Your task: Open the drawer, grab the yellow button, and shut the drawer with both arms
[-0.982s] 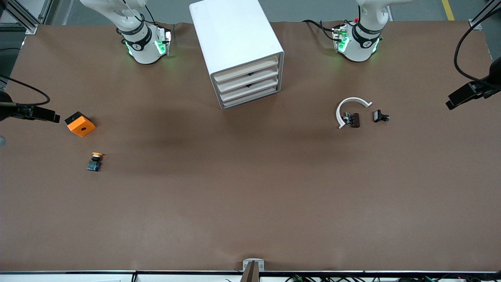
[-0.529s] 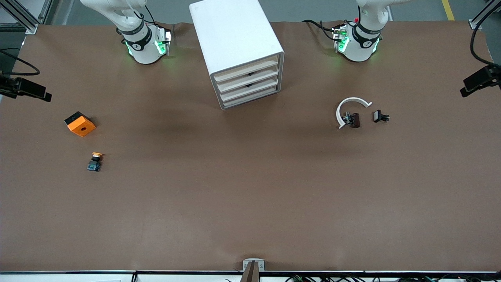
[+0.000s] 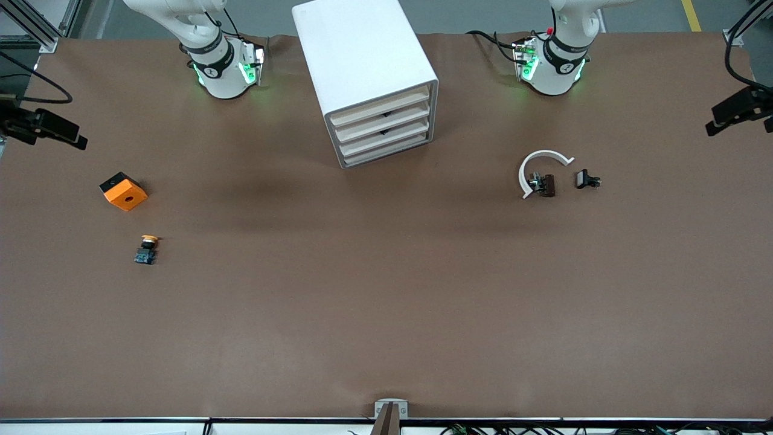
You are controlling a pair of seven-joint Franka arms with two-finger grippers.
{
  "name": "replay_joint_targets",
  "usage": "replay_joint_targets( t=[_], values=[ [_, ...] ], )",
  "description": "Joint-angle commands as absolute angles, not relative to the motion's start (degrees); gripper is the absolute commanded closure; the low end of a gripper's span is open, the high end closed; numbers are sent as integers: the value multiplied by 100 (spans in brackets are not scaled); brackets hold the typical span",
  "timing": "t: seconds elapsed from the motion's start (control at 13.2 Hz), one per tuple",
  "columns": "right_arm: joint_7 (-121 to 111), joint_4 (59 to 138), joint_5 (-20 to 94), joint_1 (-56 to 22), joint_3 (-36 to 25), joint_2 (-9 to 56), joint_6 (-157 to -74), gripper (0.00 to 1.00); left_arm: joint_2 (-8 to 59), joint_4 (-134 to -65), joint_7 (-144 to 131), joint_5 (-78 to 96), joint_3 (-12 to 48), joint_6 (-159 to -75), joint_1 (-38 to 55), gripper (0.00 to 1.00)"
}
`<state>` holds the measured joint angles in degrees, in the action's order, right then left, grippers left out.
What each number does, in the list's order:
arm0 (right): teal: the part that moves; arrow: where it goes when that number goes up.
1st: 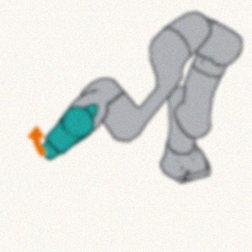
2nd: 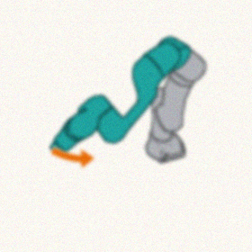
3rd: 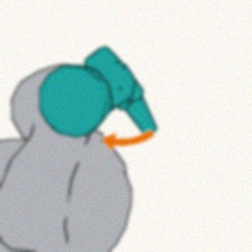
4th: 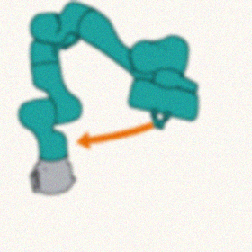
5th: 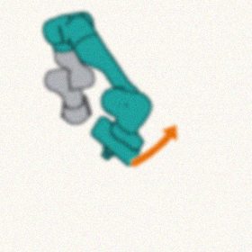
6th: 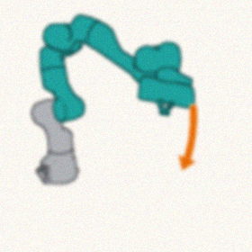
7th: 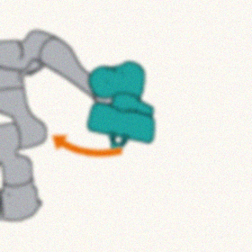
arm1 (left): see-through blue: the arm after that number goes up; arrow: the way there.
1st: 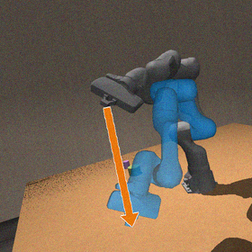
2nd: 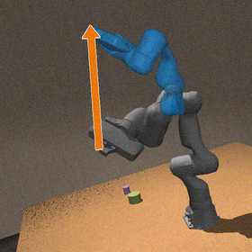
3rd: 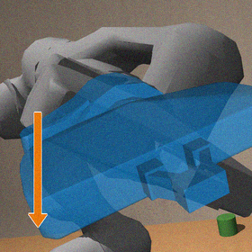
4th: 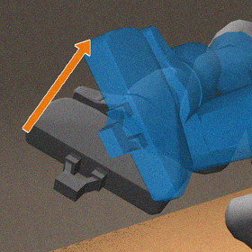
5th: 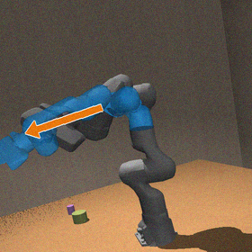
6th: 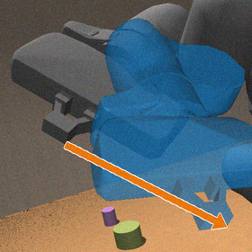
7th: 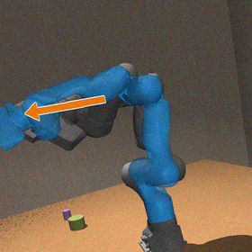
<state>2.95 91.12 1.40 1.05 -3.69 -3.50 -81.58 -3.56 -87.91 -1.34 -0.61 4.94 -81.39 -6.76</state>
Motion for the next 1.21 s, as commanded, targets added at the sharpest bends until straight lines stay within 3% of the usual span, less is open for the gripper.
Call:
replay_joint_targets(
  t=[0.0,1.13],
  values=[
    [378,9421,176,149,-343,-659,-8314,0,-589,-9035,-579,-79,404,-8147,-282,0],
    [176,9756,-114,123,-343,-870,-8824,0,-651,-9167,-536,-720,1151,-7989,-220,0]
  ],
)
